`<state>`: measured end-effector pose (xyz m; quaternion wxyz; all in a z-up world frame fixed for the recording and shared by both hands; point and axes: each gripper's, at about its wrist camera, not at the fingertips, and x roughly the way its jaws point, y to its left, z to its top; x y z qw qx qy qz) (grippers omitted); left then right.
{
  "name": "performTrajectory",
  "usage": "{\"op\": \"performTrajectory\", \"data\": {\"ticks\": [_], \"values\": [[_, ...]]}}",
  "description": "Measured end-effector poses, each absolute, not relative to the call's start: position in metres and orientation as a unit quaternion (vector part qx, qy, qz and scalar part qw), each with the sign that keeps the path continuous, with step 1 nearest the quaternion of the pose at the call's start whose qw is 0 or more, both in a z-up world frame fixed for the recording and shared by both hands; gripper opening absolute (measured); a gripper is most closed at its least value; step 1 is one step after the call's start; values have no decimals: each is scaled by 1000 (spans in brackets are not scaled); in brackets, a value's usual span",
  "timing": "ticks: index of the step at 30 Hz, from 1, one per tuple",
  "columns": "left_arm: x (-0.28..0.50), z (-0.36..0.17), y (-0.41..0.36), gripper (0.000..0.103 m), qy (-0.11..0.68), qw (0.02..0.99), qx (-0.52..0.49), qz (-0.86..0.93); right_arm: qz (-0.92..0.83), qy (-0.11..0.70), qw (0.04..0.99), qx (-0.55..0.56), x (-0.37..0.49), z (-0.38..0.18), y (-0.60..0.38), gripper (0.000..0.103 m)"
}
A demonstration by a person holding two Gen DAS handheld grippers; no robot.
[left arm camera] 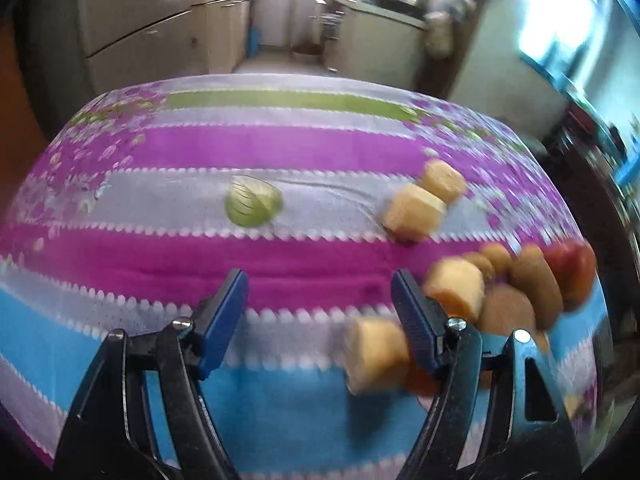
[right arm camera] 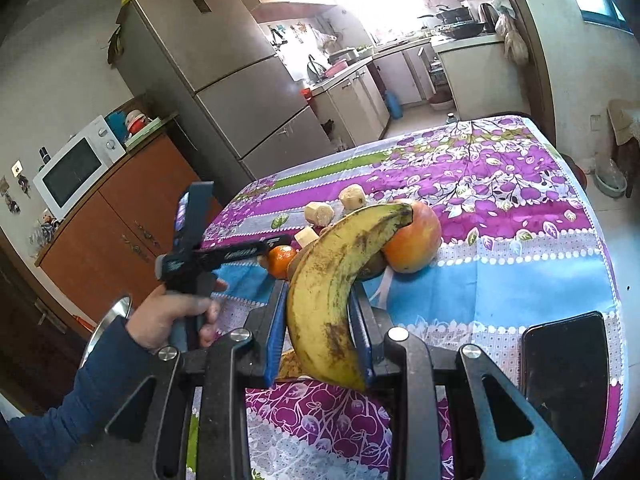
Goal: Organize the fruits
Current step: 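Grasp a mandarin orange with the left tool while the right tool holds the banana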
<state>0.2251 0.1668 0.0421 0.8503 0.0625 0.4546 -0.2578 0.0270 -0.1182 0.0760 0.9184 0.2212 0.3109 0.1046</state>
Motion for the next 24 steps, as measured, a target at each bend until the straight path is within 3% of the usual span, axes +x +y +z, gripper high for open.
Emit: {"op": "performTrajectory", "data": {"ticks": [6,12,24], "values": [[164,75,197,70,429,832,28,-352,102,302,921,223,22,80,-119,33],[144,72,201,72,421,839,49,-342,107,303,920,224,21,79,-117,33],[74,59,202,87,384,841,113,-365,108,300,921,222,18,80,-116,34]]}}
